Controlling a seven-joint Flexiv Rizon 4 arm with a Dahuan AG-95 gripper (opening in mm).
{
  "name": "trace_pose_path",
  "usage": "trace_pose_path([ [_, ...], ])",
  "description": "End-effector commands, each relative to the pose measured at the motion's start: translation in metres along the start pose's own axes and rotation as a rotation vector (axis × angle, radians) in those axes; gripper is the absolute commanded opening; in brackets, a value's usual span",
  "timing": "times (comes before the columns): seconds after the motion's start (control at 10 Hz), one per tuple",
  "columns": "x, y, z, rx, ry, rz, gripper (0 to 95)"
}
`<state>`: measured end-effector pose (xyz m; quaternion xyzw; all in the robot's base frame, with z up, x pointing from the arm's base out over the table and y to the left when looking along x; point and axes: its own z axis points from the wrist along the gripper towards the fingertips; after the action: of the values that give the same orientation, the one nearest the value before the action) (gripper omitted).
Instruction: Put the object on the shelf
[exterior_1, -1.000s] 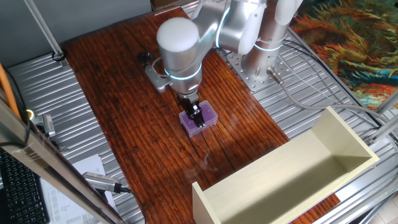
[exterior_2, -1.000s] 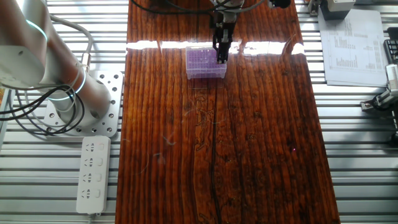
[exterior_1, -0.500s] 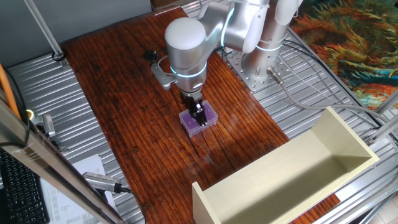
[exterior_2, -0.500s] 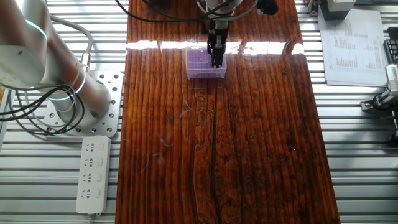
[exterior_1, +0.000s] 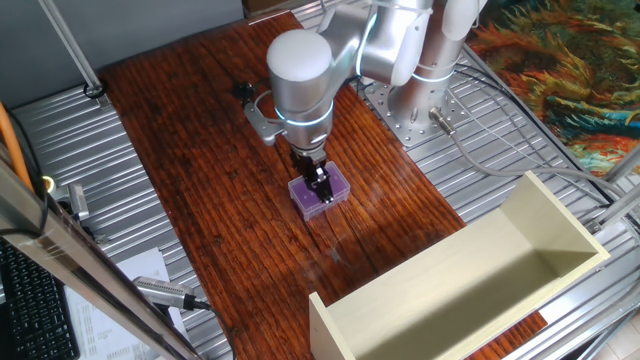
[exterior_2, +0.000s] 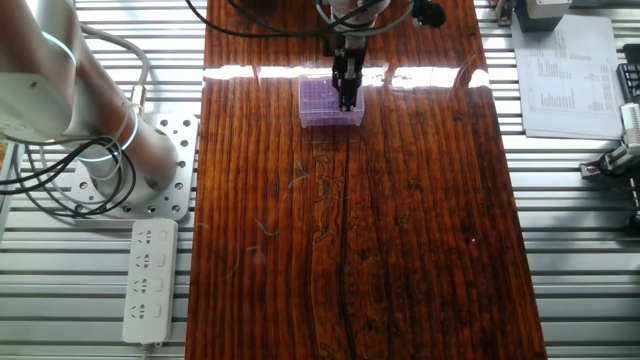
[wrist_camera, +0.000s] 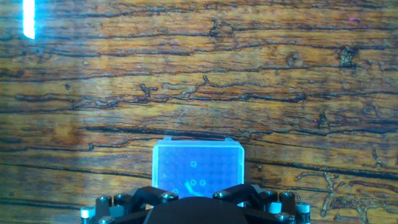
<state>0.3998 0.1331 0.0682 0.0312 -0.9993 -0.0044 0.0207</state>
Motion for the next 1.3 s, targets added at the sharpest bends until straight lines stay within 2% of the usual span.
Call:
trace_pose_path([
  [0.1, 0.0015, 0.0034, 0.0025, 0.008, 0.000, -0.002, 95.0],
  [0.6, 0.0046, 0.0028, 0.0059, 0.035, 0.001, -0.014, 95.0],
  [1.3, 0.0079, -0.0021, 0.0123, 0.043, 0.001, -0.025, 95.0],
])
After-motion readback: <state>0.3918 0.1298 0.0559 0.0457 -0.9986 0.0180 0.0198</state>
